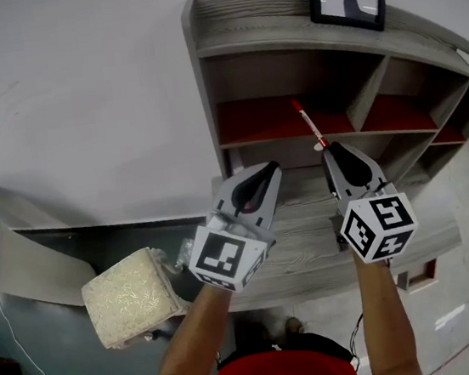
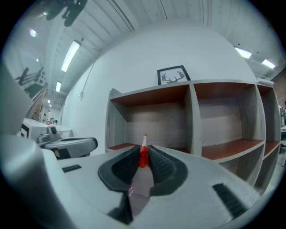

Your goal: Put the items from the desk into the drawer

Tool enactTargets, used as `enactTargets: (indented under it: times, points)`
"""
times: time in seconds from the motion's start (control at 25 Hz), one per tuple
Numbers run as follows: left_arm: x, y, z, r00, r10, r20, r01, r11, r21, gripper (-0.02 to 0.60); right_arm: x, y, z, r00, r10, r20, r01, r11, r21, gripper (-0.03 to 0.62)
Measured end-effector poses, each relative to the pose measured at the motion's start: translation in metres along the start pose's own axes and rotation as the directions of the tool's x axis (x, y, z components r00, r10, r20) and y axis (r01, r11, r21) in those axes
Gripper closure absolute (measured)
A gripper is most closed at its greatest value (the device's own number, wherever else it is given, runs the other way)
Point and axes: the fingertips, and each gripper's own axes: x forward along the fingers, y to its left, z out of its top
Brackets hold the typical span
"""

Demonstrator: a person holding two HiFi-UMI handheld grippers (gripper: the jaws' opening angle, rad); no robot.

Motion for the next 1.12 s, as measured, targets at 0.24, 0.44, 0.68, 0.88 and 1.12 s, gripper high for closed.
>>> enactTargets:
  times: [0.24, 0.44, 0.68, 0.88, 1.12]
  points:
    - [-0.017, -0.037, -0.005, 0.999, -0.052, -0.003, 0.052, 0.998, -0.042, 0.572, -0.058, 0.022, -0.004, 1.000, 0.013, 0.016, -0.012, 1.000, -0.019, 0.533]
    - [-0.027, -0.070, -0.009, 0.997, -0.074, -0.011, 0.074, 0.996, -0.051, 0.572, -0.103, 0.028, -0.014, 0.999, 0.031, 0.022, -0.030, 0.999, -0.013, 0.533]
    - [-0.032, -0.123, -0.004, 0.999, -0.045, -0.014, 0.044, 0.998, -0.053, 0.572, -0.163, 0.008, -0.020, 0.997, 0.056, 0.050, -0.057, 0.998, 0.003, 0.533]
    - [-0.021, -0.198, 0.004, 1.000, 0.005, 0.002, -0.004, 0.998, -0.056, 0.572, -0.231, -0.027, -0.024, 0.992, 0.107, 0.062, -0.106, 0.994, -0.010, 0.533]
    - [-0.005, -0.300, 0.007, 0.997, 0.072, 0.017, -0.071, 0.996, -0.052, 0.572, -0.317, -0.077, -0.031, 0.982, 0.180, 0.064, -0.178, 0.983, -0.037, 0.533]
